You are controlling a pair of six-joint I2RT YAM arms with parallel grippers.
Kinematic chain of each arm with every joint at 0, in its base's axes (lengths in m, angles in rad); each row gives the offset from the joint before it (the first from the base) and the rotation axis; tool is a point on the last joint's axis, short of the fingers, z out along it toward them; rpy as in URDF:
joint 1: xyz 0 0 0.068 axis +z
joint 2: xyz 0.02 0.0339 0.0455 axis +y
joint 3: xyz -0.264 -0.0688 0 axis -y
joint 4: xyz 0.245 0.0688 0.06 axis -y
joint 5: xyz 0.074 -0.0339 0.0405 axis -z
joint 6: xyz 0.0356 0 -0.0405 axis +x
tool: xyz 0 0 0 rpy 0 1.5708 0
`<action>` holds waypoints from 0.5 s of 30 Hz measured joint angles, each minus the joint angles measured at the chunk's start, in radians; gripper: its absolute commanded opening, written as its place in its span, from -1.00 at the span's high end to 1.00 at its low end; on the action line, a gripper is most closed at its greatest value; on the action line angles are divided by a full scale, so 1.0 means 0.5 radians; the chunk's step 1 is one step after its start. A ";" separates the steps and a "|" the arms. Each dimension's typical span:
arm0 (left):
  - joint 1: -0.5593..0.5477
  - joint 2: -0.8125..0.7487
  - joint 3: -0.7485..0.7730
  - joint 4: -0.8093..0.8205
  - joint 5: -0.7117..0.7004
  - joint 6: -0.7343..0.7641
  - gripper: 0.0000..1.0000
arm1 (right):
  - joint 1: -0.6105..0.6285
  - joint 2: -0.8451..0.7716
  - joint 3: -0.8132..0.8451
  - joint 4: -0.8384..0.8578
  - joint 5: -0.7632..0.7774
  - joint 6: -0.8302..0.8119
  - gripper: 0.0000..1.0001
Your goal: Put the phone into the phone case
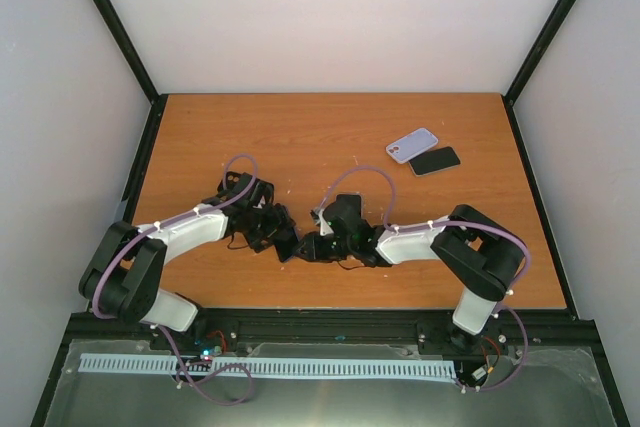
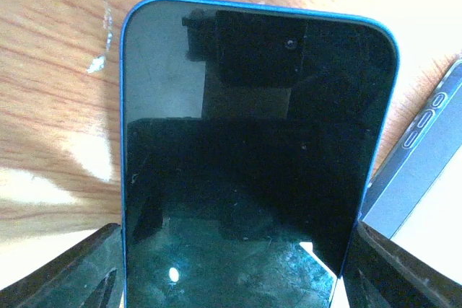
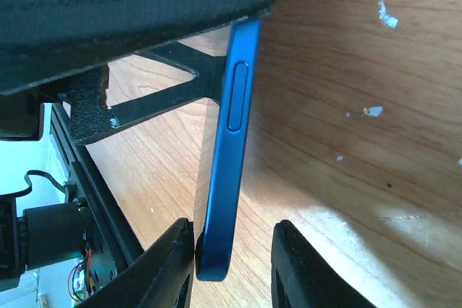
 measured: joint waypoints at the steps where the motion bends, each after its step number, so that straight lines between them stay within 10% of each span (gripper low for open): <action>1: 0.000 0.000 -0.002 0.005 0.004 -0.001 -0.25 | 0.000 0.002 0.000 0.008 -0.002 0.008 0.42; 15: 0.000 -0.001 -0.021 0.019 0.009 -0.004 -0.36 | 0.000 0.013 0.002 0.087 0.019 0.046 0.76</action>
